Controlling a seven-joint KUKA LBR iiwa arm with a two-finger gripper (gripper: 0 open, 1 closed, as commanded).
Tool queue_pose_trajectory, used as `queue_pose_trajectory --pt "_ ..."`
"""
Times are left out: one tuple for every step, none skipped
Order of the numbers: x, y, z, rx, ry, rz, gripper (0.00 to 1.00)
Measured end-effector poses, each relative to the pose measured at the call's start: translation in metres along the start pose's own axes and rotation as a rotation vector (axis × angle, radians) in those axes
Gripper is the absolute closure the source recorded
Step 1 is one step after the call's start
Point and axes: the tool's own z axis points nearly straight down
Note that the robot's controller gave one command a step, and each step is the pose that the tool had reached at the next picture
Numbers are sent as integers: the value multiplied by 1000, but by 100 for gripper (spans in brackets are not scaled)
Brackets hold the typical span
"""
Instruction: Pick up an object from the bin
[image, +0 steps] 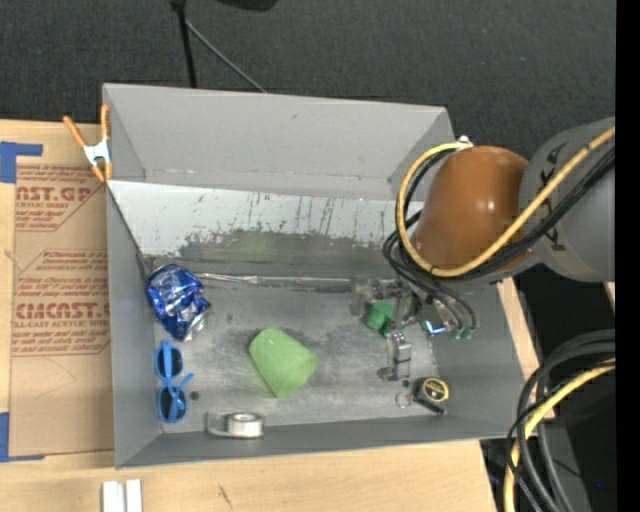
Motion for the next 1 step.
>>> queue_pose_trajectory --pt "-8 -87 49 0 -1 201 0"
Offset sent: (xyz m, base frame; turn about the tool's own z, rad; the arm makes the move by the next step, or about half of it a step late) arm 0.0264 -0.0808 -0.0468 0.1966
